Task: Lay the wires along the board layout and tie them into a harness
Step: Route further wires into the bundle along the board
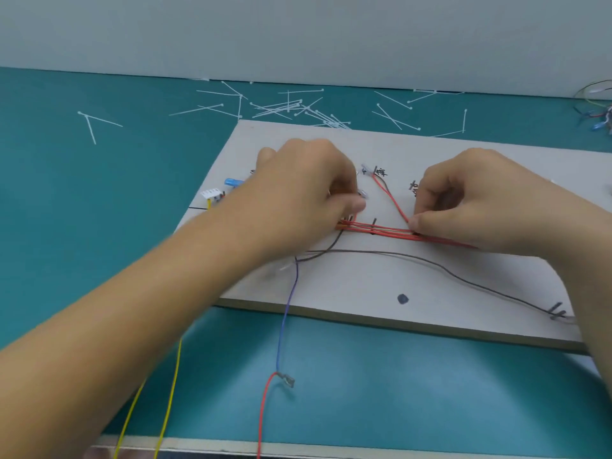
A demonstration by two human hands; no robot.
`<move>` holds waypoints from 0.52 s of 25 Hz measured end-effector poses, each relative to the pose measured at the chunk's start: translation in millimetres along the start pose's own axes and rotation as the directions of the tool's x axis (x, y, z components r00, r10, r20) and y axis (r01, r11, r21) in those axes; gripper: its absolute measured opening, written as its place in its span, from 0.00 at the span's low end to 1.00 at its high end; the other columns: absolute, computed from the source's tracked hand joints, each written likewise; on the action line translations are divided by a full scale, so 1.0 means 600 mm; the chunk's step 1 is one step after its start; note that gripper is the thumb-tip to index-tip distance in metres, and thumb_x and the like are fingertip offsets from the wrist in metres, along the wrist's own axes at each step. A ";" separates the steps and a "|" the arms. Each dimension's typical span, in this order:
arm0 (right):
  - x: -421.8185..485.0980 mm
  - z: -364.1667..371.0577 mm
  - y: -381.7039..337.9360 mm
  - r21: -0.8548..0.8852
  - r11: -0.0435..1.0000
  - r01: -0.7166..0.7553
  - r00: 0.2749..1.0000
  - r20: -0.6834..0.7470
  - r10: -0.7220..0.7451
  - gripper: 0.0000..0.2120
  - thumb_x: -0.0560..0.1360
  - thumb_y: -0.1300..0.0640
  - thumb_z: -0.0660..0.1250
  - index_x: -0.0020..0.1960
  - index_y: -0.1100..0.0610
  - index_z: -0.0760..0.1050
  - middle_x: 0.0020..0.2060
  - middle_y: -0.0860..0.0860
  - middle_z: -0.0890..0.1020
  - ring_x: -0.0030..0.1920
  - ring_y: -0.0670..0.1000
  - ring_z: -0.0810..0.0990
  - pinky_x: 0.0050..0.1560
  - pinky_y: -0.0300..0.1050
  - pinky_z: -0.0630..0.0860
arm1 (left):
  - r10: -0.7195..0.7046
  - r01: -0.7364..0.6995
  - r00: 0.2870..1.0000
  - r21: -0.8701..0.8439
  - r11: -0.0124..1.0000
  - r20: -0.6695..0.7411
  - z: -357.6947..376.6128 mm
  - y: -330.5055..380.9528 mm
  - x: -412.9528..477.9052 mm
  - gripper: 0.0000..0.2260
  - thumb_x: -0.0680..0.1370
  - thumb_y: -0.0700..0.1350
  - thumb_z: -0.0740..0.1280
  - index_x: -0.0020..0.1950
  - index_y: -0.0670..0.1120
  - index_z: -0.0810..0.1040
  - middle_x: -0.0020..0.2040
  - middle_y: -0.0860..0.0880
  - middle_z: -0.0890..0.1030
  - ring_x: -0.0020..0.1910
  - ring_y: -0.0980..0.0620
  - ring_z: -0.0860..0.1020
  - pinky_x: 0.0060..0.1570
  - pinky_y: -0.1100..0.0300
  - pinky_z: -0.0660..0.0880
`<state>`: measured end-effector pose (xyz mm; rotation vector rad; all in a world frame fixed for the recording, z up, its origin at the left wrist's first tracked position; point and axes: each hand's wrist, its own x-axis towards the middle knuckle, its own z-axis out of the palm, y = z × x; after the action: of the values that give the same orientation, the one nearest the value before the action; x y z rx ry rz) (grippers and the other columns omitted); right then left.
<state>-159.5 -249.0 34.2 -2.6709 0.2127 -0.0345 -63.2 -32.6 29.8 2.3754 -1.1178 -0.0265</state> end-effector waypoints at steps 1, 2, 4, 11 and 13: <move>-0.001 -0.002 0.001 0.011 1.000 -0.005 1.000 0.004 0.005 0.05 0.71 0.54 0.75 0.38 0.46 0.83 0.30 0.43 0.83 0.32 0.44 0.80 0.35 0.45 0.79 | -0.001 0.000 1.000 -0.056 0.998 -0.028 -0.023 -0.011 -0.002 0.08 0.80 0.54 0.69 0.48 0.53 0.86 0.42 0.54 0.85 0.46 0.50 0.82 0.54 0.50 0.79; 0.000 -0.003 0.002 0.015 1.000 -0.001 1.000 -0.012 0.001 0.04 0.70 0.54 0.75 0.37 0.47 0.83 0.30 0.43 0.83 0.31 0.43 0.80 0.34 0.42 0.78 | -0.011 0.005 0.998 -0.100 0.995 -0.062 -0.051 -0.033 -0.003 0.08 0.79 0.57 0.68 0.49 0.56 0.85 0.40 0.54 0.85 0.43 0.51 0.84 0.46 0.53 0.81; 0.003 -0.005 0.003 0.029 0.999 0.014 0.996 -0.086 -0.012 0.06 0.71 0.53 0.74 0.35 0.49 0.83 0.29 0.44 0.82 0.29 0.41 0.78 0.29 0.32 0.72 | -0.066 0.057 0.994 -0.102 0.993 -0.085 -0.110 -0.091 -0.007 0.07 0.76 0.60 0.68 0.49 0.62 0.85 0.38 0.55 0.86 0.31 0.56 0.82 0.28 0.63 0.76; 0.006 0.019 -0.012 0.093 0.989 0.116 0.977 -0.189 -0.097 0.08 0.72 0.53 0.73 0.34 0.50 0.81 0.31 0.47 0.82 0.33 0.47 0.79 0.34 0.42 0.74 | -0.082 0.156 0.967 -0.304 0.940 0.242 -0.120 -0.211 -0.007 0.09 0.70 0.53 0.79 0.48 0.54 0.88 0.39 0.44 0.86 0.39 0.43 0.81 0.47 0.51 0.76; 0.002 0.027 -0.029 0.106 0.969 0.221 0.955 -0.226 -0.194 0.06 0.73 0.55 0.74 0.37 0.50 0.82 0.33 0.46 0.81 0.35 0.49 0.79 0.38 0.44 0.75 | -0.051 0.139 0.966 -0.347 0.928 0.252 -0.113 -0.227 -0.011 0.10 0.69 0.52 0.76 0.50 0.54 0.88 0.38 0.47 0.86 0.37 0.51 0.80 0.43 0.60 0.77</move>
<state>-154.9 -226.9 27.6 -2.5456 -0.0055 -0.3907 45.4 73.9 25.8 2.1254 -0.9986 -0.5229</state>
